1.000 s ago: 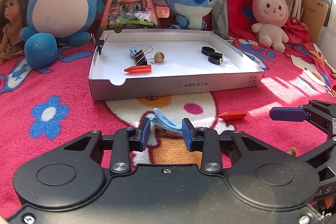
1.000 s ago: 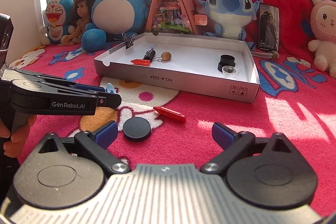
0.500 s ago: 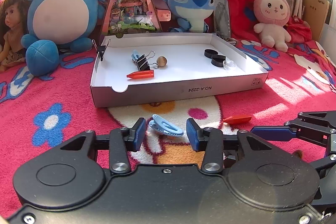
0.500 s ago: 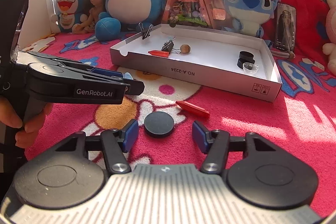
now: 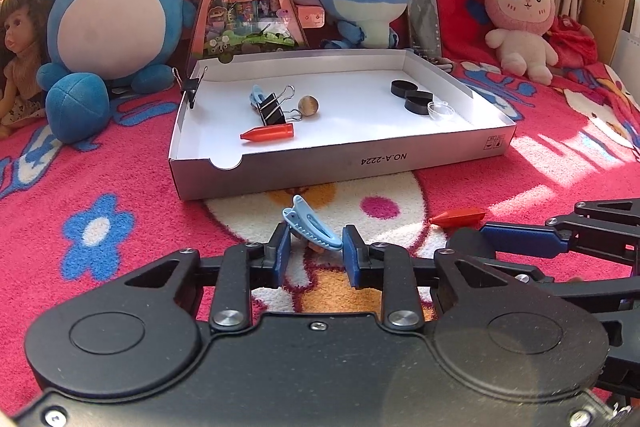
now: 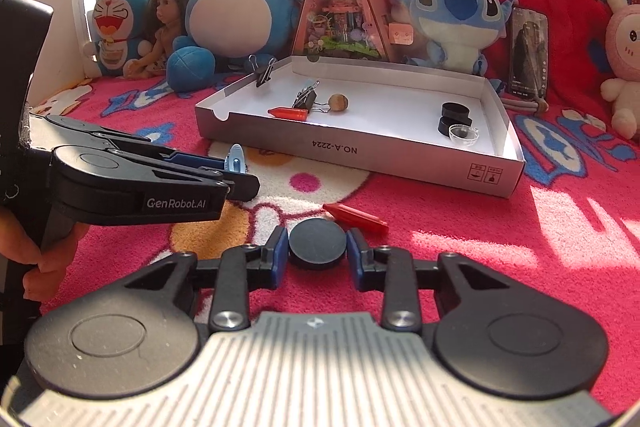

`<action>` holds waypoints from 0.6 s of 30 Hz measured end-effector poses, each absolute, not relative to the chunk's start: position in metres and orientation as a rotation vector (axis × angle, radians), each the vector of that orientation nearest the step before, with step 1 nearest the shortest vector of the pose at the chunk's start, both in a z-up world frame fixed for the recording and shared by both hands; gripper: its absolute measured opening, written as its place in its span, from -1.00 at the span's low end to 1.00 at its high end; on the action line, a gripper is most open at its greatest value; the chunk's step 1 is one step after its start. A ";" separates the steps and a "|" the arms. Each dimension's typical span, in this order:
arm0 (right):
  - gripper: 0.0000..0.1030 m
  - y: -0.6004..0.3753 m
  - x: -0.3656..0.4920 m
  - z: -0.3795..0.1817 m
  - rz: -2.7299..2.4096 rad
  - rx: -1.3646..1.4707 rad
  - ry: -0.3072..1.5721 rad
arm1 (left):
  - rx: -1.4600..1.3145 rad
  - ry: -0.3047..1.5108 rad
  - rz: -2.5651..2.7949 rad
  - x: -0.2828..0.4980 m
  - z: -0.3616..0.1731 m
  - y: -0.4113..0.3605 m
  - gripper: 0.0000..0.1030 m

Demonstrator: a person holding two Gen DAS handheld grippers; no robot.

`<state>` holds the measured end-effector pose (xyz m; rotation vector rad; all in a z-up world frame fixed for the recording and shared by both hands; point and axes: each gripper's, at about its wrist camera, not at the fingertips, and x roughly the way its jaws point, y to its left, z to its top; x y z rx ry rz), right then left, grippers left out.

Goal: Organize rigid objects
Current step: 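Carry the blue hair clip and the black disc into the white box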

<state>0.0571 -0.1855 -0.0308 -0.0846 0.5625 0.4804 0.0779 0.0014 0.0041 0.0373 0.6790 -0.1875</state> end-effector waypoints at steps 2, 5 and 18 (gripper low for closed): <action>-0.29 -0.188 0.057 -0.028 0.473 -0.078 0.553 | 0.030 0.674 -0.184 0.077 0.007 0.003 -0.48; -0.29 -0.192 0.059 -0.023 0.449 -0.075 0.535 | 0.022 0.659 -0.182 0.076 0.014 0.005 -0.48; -0.29 -0.214 0.080 0.000 0.338 -0.016 0.497 | -0.040 0.612 -0.175 0.089 0.046 0.014 -0.49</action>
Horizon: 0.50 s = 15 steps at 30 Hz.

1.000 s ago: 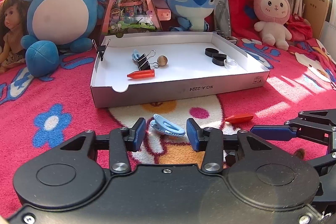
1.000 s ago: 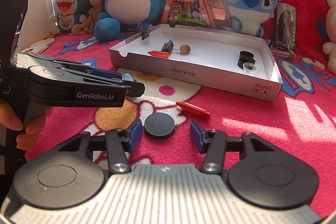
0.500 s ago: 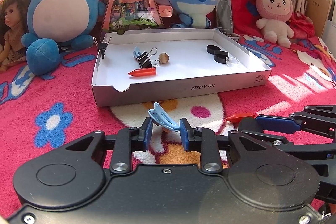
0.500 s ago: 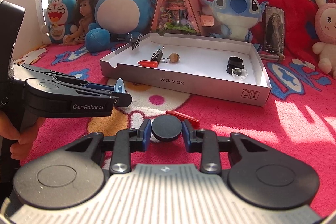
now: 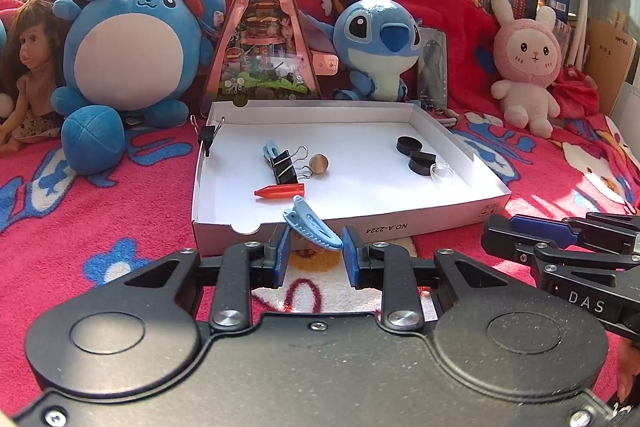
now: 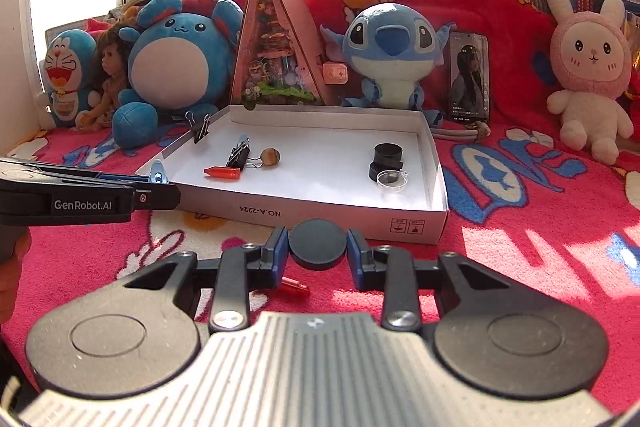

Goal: Organize rigid objects
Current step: 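Carry the blue hair clip and the black disc into the white box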

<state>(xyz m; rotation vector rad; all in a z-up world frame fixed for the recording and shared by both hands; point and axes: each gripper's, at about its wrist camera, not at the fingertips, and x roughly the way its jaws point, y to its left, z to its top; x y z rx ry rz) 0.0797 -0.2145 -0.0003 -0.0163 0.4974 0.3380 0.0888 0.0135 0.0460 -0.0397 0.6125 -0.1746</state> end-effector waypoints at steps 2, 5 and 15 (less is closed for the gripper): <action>-0.29 -0.217 0.084 0.004 0.324 -0.009 0.491 | -0.046 0.611 -0.172 0.092 0.048 0.013 -0.49; -0.28 -0.221 0.090 0.009 0.312 0.000 0.482 | -0.058 0.607 -0.166 0.097 0.051 0.013 -0.49; -0.28 -0.227 0.115 0.014 0.275 0.017 0.500 | -0.081 0.621 -0.117 0.126 0.052 0.013 -0.49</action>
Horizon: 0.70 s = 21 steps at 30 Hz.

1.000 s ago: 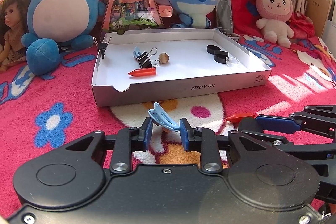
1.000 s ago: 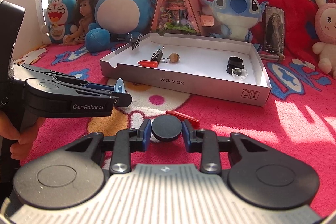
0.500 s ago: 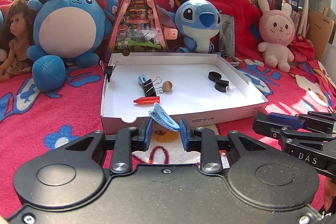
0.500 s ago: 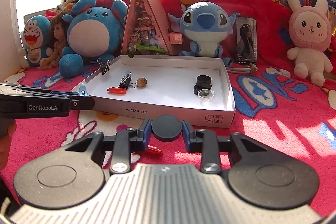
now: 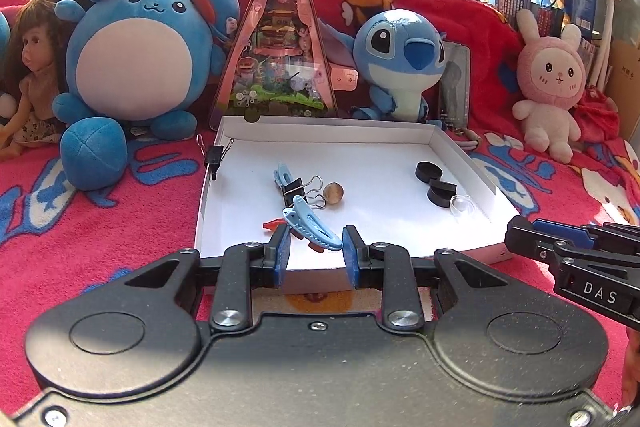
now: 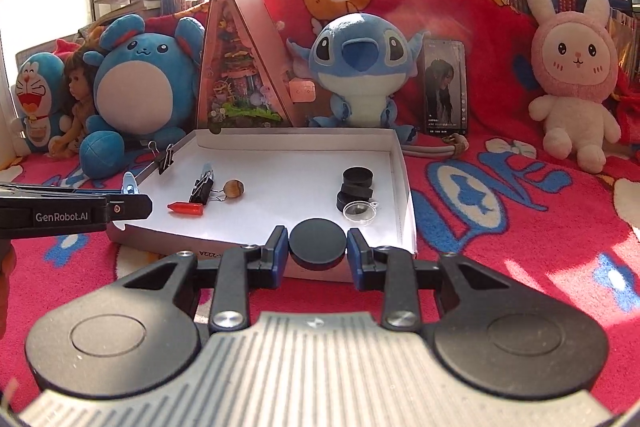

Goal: Organize rigid objects
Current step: 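Carry the blue hair clip and the black disc into the white box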

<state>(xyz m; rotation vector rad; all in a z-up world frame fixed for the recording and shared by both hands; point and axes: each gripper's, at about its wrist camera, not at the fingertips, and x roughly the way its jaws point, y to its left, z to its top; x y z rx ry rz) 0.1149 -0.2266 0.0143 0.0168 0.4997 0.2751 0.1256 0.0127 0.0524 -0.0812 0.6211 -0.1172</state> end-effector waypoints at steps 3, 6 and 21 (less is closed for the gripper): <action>-0.29 -0.229 0.125 0.014 0.260 0.026 0.508 | -0.092 0.635 -0.106 0.135 0.050 0.014 -0.49; -0.28 -0.231 0.135 0.012 0.249 0.038 0.521 | -0.086 0.641 -0.094 0.144 0.048 0.013 -0.49; -0.28 -0.231 0.178 0.003 0.214 0.031 0.585 | -0.073 0.693 -0.053 0.179 0.028 0.013 -0.49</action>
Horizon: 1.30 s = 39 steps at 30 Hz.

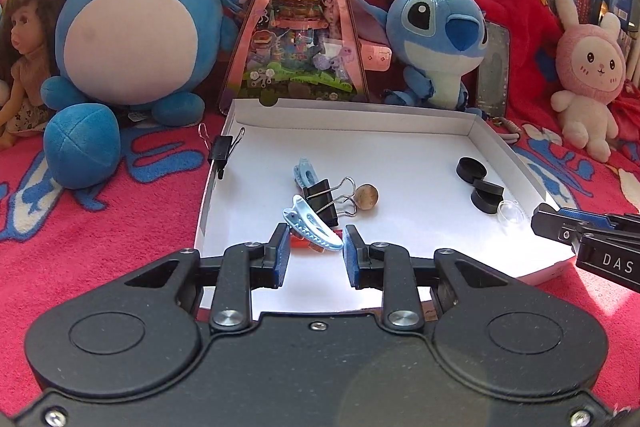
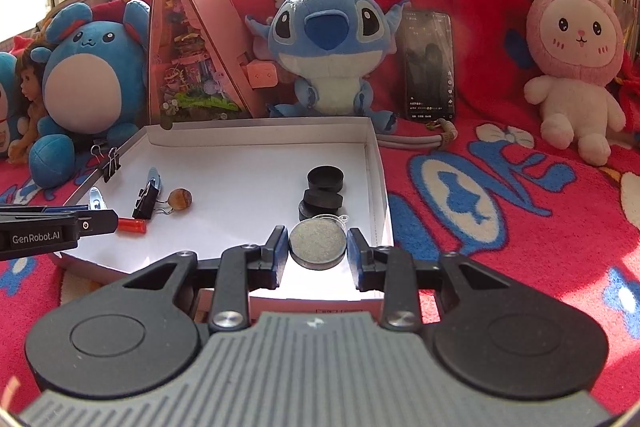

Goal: Organize rigid objects
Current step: 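Carry the blue hair clip and the black disc into the white box, then open left tool to drop the hair clip while right tool sets the disc beside the stack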

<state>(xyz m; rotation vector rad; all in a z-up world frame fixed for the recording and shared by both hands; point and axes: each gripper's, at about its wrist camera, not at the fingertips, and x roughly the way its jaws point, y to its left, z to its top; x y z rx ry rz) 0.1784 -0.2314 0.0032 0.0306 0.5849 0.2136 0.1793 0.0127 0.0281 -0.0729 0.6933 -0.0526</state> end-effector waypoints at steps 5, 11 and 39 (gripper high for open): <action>-0.28 -0.231 0.188 -0.001 0.211 0.046 0.612 | -0.072 0.706 -0.044 0.185 0.022 0.012 -0.49; -0.28 -0.227 0.193 -0.006 0.215 0.035 0.630 | -0.068 0.714 -0.033 0.189 0.017 0.013 -0.48; -0.28 -0.223 0.208 -0.019 0.204 0.013 0.674 | -0.052 0.717 -0.024 0.196 0.009 0.011 -0.49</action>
